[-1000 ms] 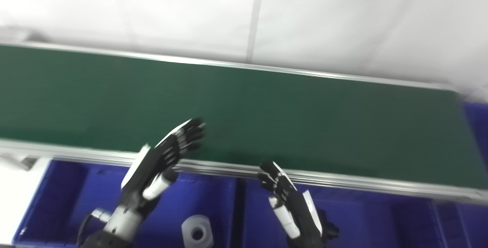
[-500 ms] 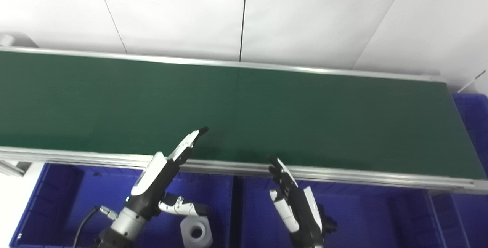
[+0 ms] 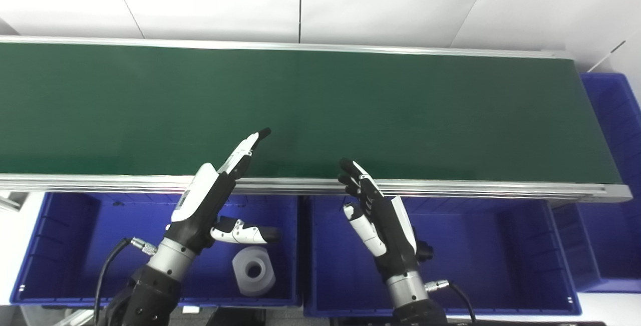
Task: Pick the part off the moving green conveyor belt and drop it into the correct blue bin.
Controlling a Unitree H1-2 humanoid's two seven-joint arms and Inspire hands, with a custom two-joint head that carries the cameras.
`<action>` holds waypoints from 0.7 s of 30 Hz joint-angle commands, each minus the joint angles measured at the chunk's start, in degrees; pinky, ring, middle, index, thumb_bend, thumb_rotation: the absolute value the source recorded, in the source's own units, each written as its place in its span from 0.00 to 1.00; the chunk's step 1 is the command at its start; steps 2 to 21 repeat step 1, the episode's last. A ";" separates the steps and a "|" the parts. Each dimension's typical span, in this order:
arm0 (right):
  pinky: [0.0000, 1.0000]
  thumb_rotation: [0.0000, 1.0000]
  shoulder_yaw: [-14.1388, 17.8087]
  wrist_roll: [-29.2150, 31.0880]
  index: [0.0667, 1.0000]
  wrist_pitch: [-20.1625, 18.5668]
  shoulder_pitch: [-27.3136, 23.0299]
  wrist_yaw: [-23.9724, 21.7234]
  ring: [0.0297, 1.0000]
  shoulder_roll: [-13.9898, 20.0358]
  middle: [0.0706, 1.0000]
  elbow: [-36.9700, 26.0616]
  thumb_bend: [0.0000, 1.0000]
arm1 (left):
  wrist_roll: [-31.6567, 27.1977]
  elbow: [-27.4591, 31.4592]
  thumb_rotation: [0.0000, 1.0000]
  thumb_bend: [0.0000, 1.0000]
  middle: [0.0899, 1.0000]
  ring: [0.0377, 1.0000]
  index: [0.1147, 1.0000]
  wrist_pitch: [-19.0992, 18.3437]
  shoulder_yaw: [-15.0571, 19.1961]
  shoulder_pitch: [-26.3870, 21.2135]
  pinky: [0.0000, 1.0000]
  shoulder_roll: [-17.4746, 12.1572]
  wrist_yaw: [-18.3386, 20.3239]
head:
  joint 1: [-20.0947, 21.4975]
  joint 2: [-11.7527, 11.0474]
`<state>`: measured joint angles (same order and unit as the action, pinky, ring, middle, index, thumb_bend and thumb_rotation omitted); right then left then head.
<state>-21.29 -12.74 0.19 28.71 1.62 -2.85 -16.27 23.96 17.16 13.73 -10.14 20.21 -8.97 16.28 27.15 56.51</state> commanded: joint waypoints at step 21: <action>0.91 0.90 -3.78 0.14 0.89 -0.71 -1.13 -0.21 0.90 -5.30 0.93 -1.99 0.83 | -2.12 1.98 0.83 0.84 1.00 1.00 1.00 -0.17 -0.08 -0.48 0.93 -0.83 -0.42 | 0.45 -0.26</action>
